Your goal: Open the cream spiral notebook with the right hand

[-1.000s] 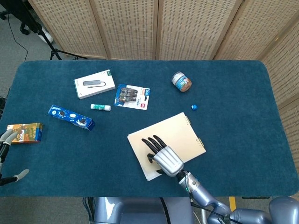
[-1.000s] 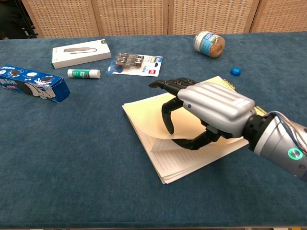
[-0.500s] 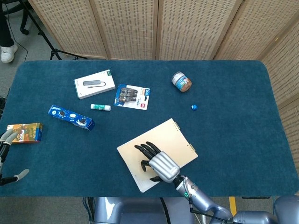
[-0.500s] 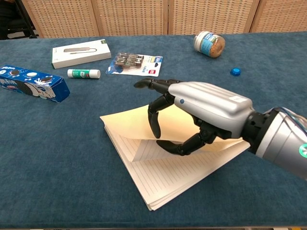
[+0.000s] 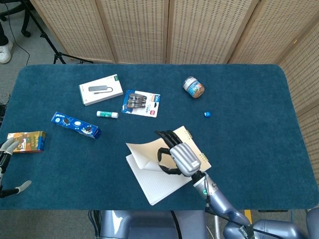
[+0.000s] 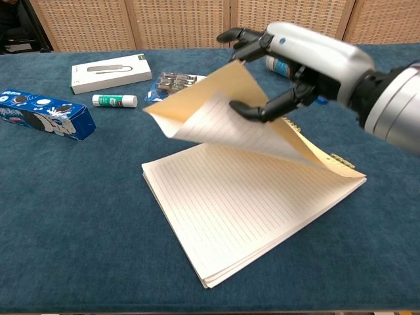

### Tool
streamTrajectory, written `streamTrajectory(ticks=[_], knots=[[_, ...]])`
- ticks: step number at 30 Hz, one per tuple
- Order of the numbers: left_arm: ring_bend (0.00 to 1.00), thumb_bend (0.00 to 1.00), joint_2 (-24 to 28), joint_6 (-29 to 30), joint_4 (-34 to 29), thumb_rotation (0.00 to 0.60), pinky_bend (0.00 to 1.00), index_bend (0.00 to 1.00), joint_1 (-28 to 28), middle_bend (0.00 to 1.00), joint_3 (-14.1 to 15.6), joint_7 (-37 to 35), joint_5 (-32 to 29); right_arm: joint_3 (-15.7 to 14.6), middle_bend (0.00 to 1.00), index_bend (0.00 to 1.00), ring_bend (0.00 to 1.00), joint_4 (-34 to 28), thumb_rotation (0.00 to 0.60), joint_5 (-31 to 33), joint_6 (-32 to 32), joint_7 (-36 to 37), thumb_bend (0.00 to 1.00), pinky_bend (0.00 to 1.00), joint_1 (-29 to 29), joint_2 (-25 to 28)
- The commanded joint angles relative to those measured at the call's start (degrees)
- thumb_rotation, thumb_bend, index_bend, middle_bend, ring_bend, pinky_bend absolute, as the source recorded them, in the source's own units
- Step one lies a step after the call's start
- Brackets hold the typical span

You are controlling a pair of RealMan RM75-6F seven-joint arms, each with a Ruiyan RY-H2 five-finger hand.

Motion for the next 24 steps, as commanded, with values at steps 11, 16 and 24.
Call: streamTrajectory(ticks=[11,16,24], knots=[[0.00,0.00,-0.1,0.2,-0.2,0.600,0.00,0.00,0.1,0.00,0.2,0.2,0.4,13.6,0.07,0.76,0.00,2.6,0.600,25.8,-4.1,12.6,0.90,0.00,-2.3,11.5],[0.00,0.00,-0.1,0.0,-0.3,0.600,0.00,0.00,0.0,0.00,0.3,0.5,0.5,14.5,0.07,0.76,0.00,9.8,0.600,29.7,-5.4,15.0,0.92,0.00,-2.3,11.1],[0.00,0.00,-0.3,-0.4,-0.5,0.600,0.00,0.00,-0.1,0.00,0.3,1.1,0.3,13.1,0.08,0.76,0.00,24.7,0.600,32.2,-8.5,18.2,0.93,0.00,-2.3,7.4]])
